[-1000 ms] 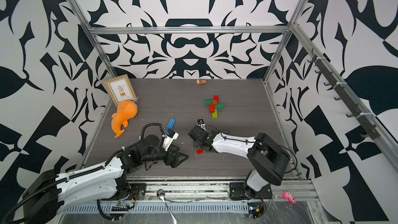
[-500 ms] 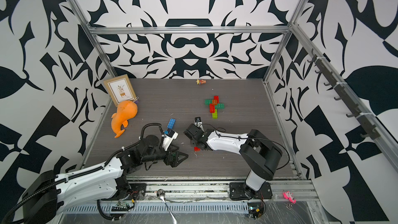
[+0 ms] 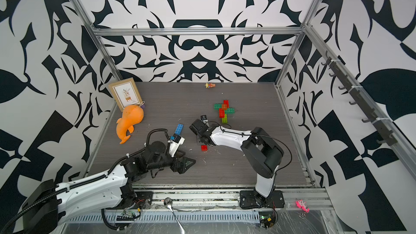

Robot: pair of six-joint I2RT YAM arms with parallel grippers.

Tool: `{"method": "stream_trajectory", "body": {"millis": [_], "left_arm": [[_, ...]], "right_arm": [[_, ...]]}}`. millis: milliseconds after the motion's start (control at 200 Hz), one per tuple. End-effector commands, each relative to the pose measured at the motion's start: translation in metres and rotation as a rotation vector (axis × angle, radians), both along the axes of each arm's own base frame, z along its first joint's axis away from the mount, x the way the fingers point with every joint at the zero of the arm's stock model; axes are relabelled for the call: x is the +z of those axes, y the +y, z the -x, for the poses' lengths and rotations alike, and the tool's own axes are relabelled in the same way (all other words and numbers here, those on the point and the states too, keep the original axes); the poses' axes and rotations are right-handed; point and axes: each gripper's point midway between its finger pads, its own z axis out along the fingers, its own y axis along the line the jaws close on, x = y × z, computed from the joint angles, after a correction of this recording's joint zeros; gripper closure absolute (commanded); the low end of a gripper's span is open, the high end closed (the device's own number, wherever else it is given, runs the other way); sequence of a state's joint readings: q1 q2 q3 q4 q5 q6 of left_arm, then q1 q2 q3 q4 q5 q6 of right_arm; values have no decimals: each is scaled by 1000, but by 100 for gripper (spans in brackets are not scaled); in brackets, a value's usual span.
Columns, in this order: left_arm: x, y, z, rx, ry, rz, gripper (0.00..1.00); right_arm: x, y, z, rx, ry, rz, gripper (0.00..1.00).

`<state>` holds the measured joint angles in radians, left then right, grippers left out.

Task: Assemble a small pinwheel with lego
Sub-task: Assemble the lego brick with the lego brick.

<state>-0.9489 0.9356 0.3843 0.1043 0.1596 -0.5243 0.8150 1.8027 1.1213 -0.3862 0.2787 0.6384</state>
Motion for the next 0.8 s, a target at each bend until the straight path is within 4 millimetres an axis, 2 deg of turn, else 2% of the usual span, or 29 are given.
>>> {"method": "stream_trajectory", "body": {"millis": [0,125,250,480,795], "left_arm": [[-6,8,0,20,-6,-20,0],[-6,9,-1,25,-9,-25,0],[-6,9,-1,24,-9,-27,0],[-8,6,-1,14,0,-30,0],[-7,7,0,15,-3,-29,0]], "right_arm": [[-22,-23,7,23,111,92,100],[-24,-26,1,16,116,87,100],[-16,-22,-1,23,103,63,100],[5,-18,-4,39,70,33,88],[9,-16,-5,51,76,32,71]]}}
